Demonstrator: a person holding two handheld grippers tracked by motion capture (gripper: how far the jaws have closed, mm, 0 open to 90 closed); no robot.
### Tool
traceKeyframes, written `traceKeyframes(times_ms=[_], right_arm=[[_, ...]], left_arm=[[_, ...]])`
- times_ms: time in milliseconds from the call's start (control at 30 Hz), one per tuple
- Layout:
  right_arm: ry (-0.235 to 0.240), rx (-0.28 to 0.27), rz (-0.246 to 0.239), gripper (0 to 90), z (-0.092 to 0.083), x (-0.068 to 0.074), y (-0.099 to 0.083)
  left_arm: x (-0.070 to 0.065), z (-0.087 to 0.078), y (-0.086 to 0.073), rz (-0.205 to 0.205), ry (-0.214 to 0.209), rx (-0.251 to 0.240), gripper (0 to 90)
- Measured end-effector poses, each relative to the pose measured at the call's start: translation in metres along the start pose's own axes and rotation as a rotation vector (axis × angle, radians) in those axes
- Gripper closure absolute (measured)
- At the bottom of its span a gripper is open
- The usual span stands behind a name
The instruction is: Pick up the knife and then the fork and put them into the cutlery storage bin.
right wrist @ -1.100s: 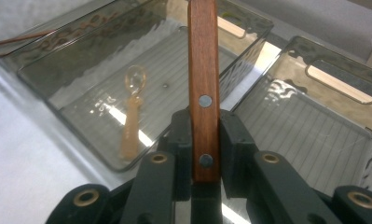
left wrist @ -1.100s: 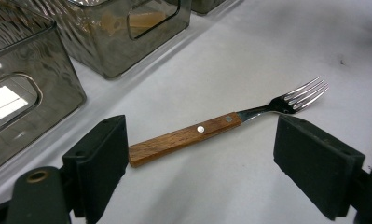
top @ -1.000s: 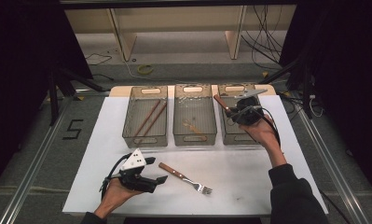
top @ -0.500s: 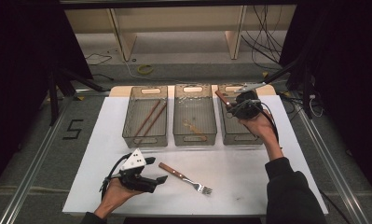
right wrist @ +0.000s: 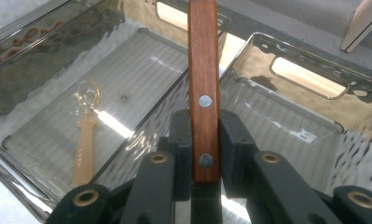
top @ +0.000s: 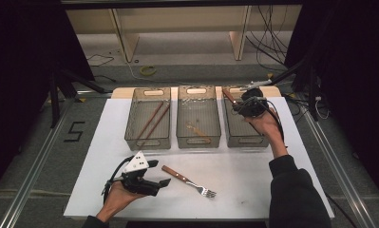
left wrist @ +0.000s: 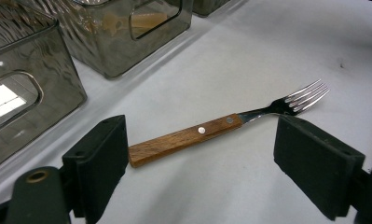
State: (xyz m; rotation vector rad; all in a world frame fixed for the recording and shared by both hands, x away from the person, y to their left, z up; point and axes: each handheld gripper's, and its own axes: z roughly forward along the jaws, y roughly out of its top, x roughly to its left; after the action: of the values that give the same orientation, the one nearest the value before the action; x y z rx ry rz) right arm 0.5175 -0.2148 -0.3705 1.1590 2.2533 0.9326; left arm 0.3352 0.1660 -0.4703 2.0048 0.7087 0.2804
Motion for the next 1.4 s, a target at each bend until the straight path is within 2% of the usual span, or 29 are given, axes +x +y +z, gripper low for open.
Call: traceKeyframes(times_ms=[833,1400], right_arm=[[-0.055,0.052,0.073,77.3,0.021,-0.020,0.001],[-0.081,0.088,0.088,77.1,0.034,-0.023,0.001]], left_arm=[[0.000,0.000,0.000,-0.002,0.002,0.001,17.3],[0.000,0.000,0.001,0.000,0.000,-0.003,17.3]])
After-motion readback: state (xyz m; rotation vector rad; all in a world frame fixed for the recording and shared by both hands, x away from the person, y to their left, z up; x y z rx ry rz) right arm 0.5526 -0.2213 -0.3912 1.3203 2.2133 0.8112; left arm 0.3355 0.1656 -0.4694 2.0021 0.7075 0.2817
